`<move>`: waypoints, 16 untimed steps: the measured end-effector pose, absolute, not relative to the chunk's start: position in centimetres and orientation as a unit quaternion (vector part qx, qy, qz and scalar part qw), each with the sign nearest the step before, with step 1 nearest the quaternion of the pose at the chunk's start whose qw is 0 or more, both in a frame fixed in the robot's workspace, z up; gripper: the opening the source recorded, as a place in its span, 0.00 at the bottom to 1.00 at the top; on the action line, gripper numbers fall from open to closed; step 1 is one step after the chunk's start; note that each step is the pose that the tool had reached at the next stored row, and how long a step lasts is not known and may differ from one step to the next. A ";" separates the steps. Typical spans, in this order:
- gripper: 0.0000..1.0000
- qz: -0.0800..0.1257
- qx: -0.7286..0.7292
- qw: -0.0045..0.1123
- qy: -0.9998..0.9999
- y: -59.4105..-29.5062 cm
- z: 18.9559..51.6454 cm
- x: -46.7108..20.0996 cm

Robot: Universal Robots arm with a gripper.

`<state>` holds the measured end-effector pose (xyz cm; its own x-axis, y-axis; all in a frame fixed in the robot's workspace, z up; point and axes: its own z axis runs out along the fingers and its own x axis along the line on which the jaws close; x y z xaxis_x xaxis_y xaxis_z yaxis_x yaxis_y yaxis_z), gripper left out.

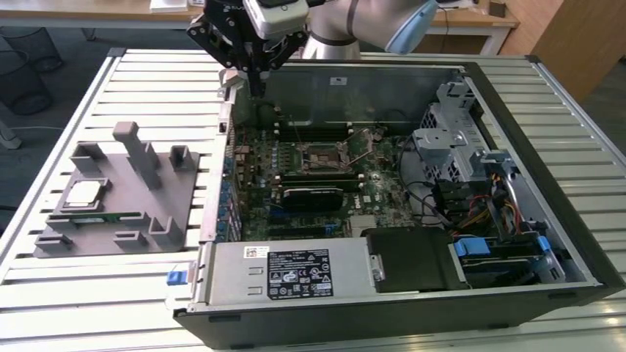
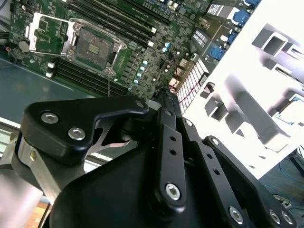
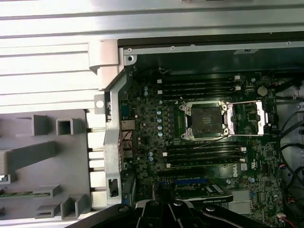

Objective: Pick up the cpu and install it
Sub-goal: 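Reach for the cpu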

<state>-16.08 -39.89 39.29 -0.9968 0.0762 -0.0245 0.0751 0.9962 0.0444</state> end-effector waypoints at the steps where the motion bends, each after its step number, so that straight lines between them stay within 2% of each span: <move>1: 0.11 0.022 0.038 0.013 0.999 -39.9 39.3 -16.1; 16: 0.11 0.022 0.038 0.013 0.999 -39.9 39.3 -18.3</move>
<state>-18.35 -39.89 39.25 -0.9968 0.0763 -0.0244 0.0752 0.9962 0.0443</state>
